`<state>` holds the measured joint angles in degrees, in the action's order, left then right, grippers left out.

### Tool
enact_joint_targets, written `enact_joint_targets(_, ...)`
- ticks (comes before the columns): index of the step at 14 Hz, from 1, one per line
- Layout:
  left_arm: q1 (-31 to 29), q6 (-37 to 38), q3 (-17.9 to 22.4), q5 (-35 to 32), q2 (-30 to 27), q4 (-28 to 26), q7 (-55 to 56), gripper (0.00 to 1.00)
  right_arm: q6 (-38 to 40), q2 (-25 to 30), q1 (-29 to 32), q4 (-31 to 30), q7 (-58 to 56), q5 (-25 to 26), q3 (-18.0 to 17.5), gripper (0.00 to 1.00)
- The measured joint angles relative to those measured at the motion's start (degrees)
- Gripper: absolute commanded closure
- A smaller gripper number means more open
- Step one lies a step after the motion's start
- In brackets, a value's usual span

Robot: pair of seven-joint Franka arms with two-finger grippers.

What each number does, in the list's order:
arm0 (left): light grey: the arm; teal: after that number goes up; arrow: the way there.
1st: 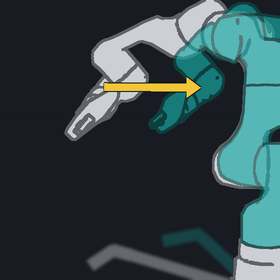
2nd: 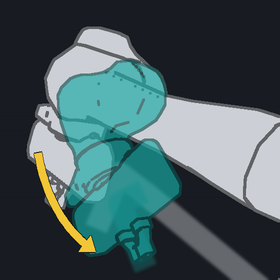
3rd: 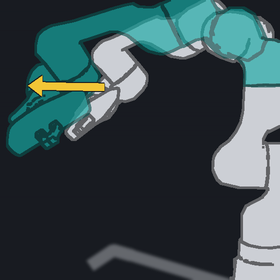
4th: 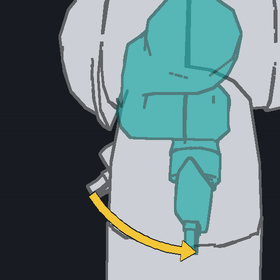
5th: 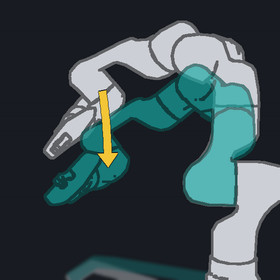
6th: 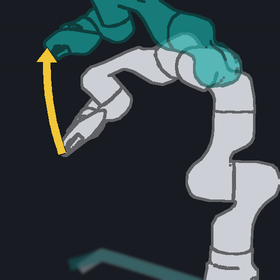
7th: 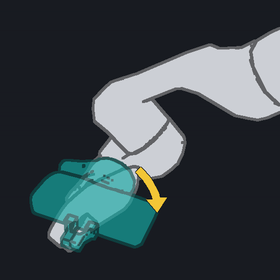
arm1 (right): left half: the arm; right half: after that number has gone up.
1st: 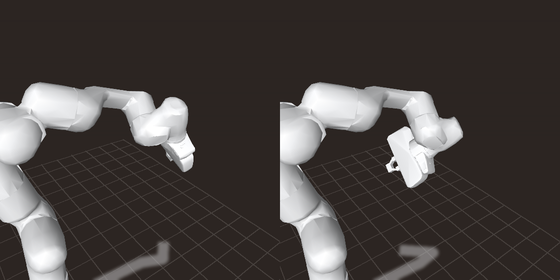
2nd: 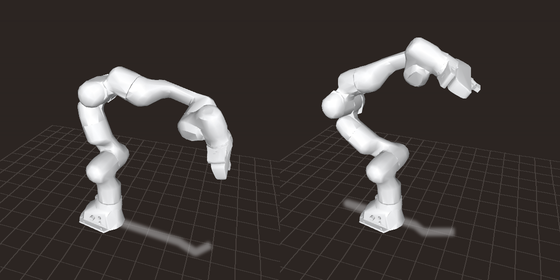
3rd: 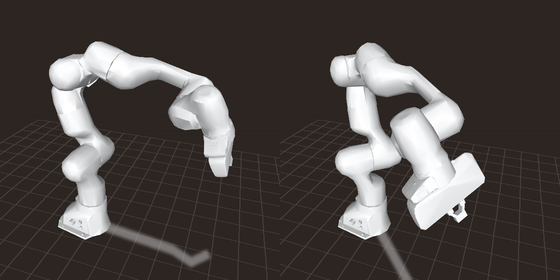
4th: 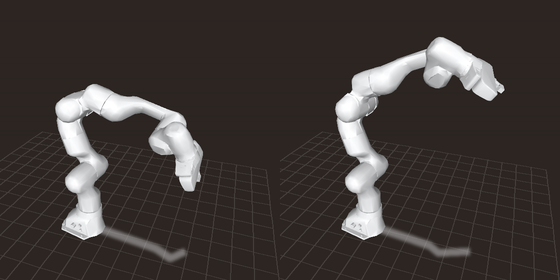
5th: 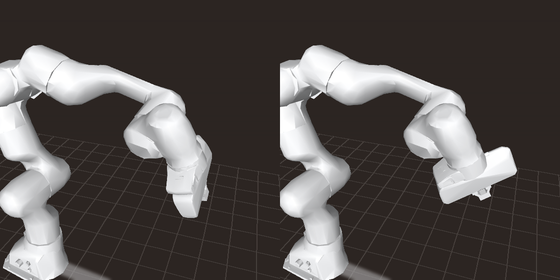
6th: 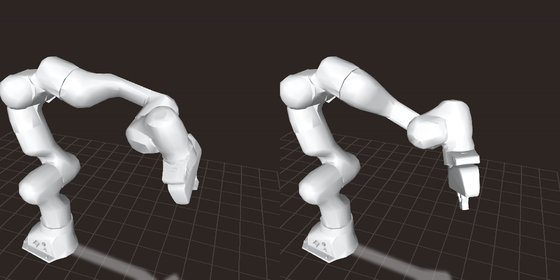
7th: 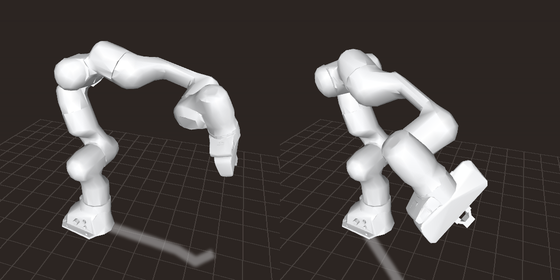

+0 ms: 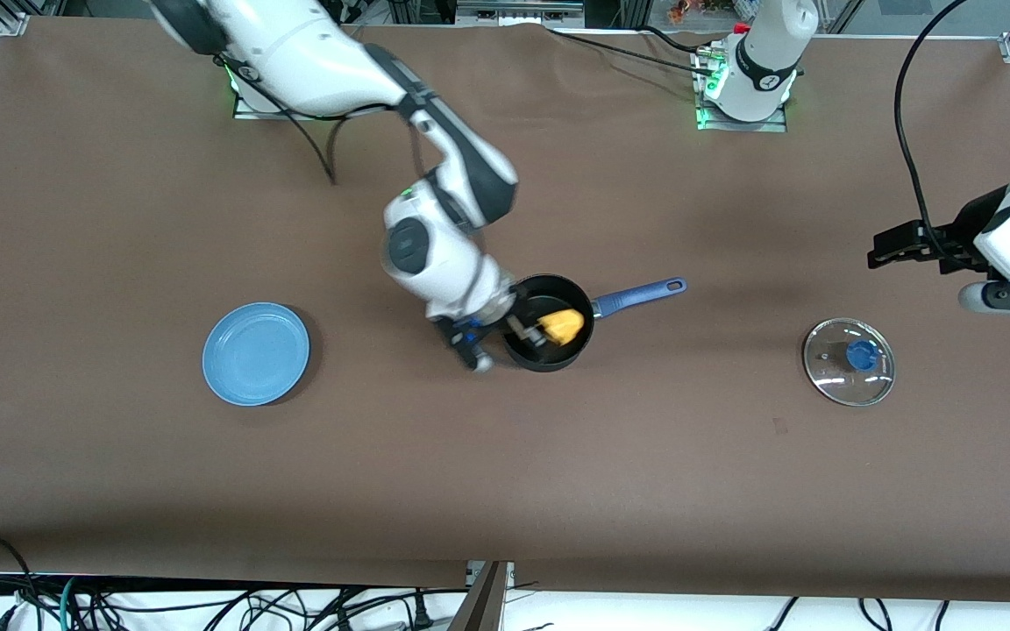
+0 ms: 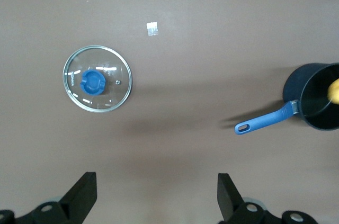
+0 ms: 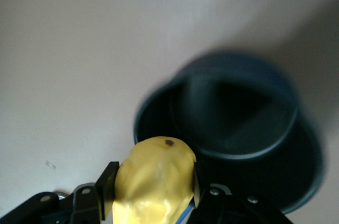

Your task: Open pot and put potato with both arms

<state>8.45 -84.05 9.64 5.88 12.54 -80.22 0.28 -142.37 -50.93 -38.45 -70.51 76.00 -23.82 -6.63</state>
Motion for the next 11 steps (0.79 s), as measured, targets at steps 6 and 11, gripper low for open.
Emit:
enact_joint_targets(6, 0.0, 0.9, -0.1, 0.0, 1.1, 0.0, 2.5, 0.0, 4.6, 0.6, 0.2, 0.5, 0.2, 1.1, 2.5, 0.01)
enact_joint_targets(11, 0.0, 0.9, -0.2, 0.0, 1.3, 0.0, 2.5, 0.0, 19.1, 6.2, 7.0, 2.4, -5.0, 12.4, 3.4, 0.0)
